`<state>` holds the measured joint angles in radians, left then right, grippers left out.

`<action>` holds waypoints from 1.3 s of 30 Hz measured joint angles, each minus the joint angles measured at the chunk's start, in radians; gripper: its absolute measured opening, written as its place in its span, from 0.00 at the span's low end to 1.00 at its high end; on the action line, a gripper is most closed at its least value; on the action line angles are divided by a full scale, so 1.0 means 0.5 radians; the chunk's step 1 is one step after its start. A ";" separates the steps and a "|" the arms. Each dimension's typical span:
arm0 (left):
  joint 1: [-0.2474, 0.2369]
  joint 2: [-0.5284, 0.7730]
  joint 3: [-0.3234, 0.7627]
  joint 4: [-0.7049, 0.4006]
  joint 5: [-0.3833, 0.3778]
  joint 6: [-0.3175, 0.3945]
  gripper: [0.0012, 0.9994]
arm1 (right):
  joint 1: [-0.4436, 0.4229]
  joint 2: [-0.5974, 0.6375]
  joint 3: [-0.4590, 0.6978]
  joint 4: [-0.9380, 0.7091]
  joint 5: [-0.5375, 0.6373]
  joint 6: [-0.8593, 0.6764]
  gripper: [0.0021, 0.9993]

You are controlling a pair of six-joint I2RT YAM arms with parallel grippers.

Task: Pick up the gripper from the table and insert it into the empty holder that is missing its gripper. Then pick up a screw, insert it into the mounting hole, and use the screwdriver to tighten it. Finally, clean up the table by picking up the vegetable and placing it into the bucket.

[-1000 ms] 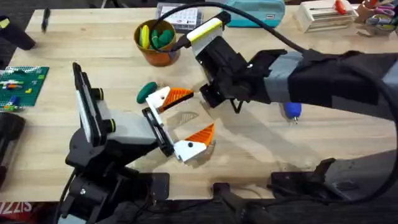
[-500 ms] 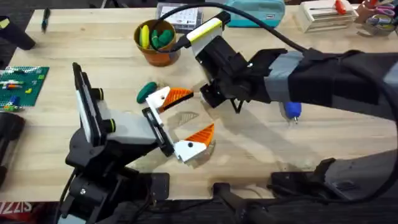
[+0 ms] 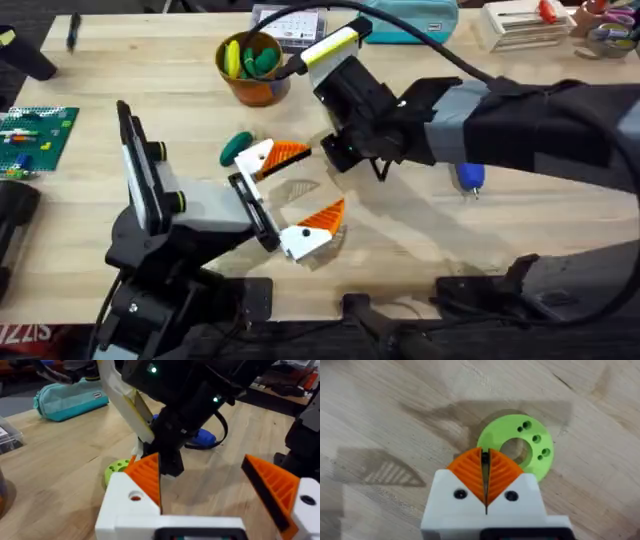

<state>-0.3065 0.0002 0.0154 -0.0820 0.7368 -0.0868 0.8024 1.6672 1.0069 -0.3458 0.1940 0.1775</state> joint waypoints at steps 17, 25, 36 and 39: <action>0.000 0.000 0.000 0.000 0.000 0.000 0.99 | -0.005 -0.014 0.250 -0.305 0.000 -0.118 0.01; 0.000 0.000 0.000 0.000 0.000 0.000 0.99 | -0.011 -0.079 0.538 -0.675 0.000 -0.155 0.01; 0.001 0.000 0.000 0.000 0.000 0.000 0.99 | -0.014 -0.185 0.835 -0.898 0.000 -0.299 0.01; 0.001 0.000 0.000 0.000 0.000 0.000 0.99 | -0.014 -0.195 0.837 -0.904 -0.001 -0.317 0.01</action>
